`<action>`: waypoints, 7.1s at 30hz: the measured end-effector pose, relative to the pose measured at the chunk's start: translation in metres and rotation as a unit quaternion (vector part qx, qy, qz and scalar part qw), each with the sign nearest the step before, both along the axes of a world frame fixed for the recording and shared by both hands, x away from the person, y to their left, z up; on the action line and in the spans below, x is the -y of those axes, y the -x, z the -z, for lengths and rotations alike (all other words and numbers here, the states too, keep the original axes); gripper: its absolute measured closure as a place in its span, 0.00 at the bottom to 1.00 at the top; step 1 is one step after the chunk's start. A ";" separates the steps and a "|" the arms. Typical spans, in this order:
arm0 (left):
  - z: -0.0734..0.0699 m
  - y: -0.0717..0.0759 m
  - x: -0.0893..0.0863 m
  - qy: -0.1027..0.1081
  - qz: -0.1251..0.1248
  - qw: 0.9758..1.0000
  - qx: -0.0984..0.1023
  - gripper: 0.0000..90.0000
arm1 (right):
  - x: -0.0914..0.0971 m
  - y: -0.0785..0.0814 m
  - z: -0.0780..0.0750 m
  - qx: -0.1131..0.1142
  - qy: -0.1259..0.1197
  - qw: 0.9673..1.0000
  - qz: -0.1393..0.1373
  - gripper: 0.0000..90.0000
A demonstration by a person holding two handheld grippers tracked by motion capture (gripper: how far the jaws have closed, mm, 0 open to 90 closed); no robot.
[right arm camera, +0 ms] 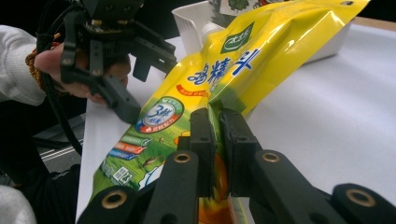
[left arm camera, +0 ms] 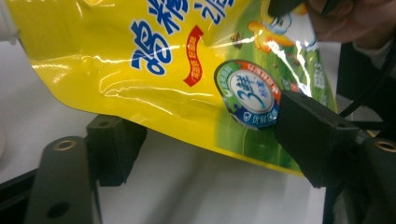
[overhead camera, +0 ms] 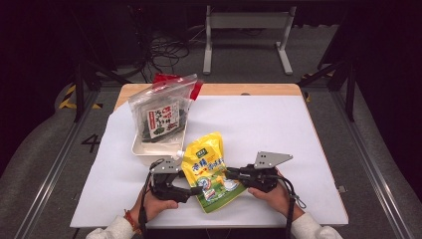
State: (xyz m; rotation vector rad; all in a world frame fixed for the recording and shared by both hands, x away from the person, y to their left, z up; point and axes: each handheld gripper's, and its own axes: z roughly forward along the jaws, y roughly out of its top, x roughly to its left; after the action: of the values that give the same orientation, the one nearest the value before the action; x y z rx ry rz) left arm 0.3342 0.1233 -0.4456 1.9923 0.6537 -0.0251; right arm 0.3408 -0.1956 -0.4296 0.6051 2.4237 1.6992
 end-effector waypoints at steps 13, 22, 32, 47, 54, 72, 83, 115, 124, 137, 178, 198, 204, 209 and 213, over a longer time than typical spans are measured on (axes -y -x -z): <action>-0.010 0.000 -0.011 0.016 0.015 1.000 0.022 0.47 | -0.005 0.008 -0.005 0.061 0.023 0.998 -0.022 0.93; -0.021 0.002 -0.018 0.021 0.029 0.998 0.056 0.79 | -0.014 0.012 -0.002 0.089 0.056 0.994 -0.010 0.90; -0.026 0.007 -0.010 0.009 0.030 0.996 0.081 0.78 | -0.018 0.013 -0.004 0.089 0.041 0.995 -0.009 0.90; -0.042 0.011 -0.019 0.021 0.027 0.993 0.117 0.93 | -0.035 0.020 -0.007 0.089 0.039 0.995 0.003 0.79; -0.046 0.012 -0.023 0.017 0.039 0.991 0.129 0.93 | -0.023 0.021 -0.014 0.067 0.033 0.997 0.024 0.58; -0.051 0.012 -0.041 -0.005 0.044 0.987 0.153 0.93 | 0.041 0.037 -0.003 -0.007 0.111 0.985 0.136 0.26; -0.064 0.015 -0.055 -0.013 0.038 0.983 0.180 0.93 | 0.048 0.040 0.005 0.003 0.133 0.978 0.163 0.15; -0.128 -0.011 -0.123 0.008 -0.007 0.970 0.242 0.93 | 0.043 0.042 0.016 -0.003 0.148 0.976 0.158 0.13; -0.125 -0.039 -0.115 -0.034 0.006 0.973 0.228 0.93 | 0.042 0.042 0.018 -0.006 0.151 0.977 0.153 0.13; -0.099 -0.059 -0.105 -0.057 0.010 0.980 0.190 0.93 | 0.042 0.042 0.018 -0.008 0.150 0.977 0.151 0.13; -0.061 -0.057 -0.112 -0.057 -0.041 0.984 0.167 0.93 | 0.038 0.043 0.017 -0.005 0.155 0.978 0.140 0.14; -0.048 -0.060 -0.120 -0.040 -0.058 0.986 0.149 0.93 | 0.036 0.043 0.016 -0.003 0.156 0.979 0.135 0.14; -0.044 -0.061 -0.123 -0.029 -0.063 0.988 0.141 0.93 | 0.036 0.042 0.016 -0.003 0.156 0.979 0.134 0.14; -0.040 -0.061 -0.125 -0.017 -0.071 0.988 0.136 0.93 | 0.036 0.043 0.016 -0.003 0.156 0.979 0.134 0.14; -0.038 -0.060 -0.125 -0.015 -0.083 0.987 0.138 0.91 | 0.036 0.043 0.016 -0.001 0.156 0.979 0.133 0.14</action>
State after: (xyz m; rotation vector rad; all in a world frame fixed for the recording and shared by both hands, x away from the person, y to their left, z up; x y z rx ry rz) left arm 0.3946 0.2483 -0.4076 1.9175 0.6385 0.3582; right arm 0.2981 -0.2317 -0.4453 0.8363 2.4091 1.1862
